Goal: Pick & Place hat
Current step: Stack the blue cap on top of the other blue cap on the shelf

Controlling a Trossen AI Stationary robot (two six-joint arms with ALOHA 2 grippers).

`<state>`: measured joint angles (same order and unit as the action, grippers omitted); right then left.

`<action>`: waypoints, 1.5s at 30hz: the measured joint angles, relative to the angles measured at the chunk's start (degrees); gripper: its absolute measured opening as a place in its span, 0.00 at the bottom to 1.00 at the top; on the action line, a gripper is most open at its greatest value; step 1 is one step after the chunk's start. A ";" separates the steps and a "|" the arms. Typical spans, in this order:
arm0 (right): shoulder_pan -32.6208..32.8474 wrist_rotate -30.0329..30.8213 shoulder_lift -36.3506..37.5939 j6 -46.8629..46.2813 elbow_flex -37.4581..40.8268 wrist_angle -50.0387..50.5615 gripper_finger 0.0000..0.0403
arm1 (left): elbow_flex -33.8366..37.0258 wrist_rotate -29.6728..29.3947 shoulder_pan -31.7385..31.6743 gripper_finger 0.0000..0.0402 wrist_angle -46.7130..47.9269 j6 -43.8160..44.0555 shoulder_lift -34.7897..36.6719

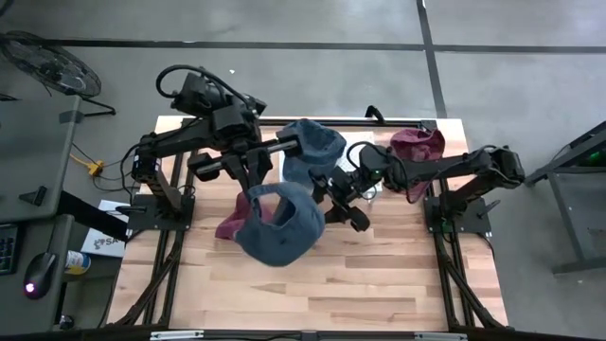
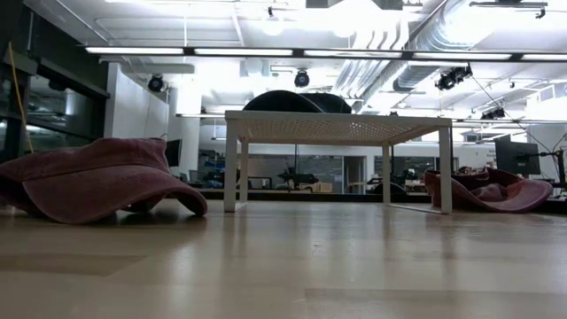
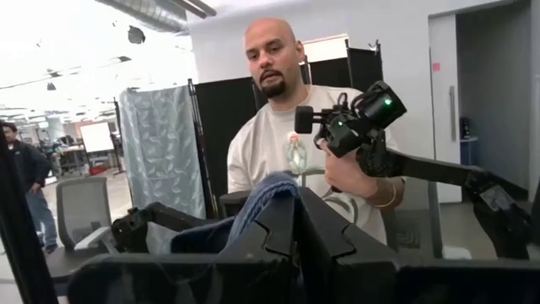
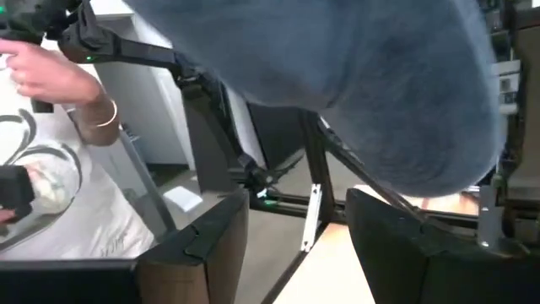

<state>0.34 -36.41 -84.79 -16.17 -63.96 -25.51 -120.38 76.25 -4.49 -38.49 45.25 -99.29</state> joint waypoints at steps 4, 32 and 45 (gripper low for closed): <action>-0.74 0.03 0.00 -0.07 0.00 0.32 0.48 | 0.00 -0.22 0.00 0.00 0.08 0.02 -0.09; -5.37 3.01 -7.11 5.97 -3.93 -9.51 0.48 | 0.00 -1.90 0.02 0.00 0.01 1.18 -0.09; -6.28 -4.22 -7.15 3.36 -4.37 -10.01 0.48 | 0.00 -2.52 0.39 0.00 -0.01 1.55 -0.09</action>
<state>-5.94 -40.64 -91.94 -12.80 -68.34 -35.52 -120.38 73.73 -4.10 -38.50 46.81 -99.37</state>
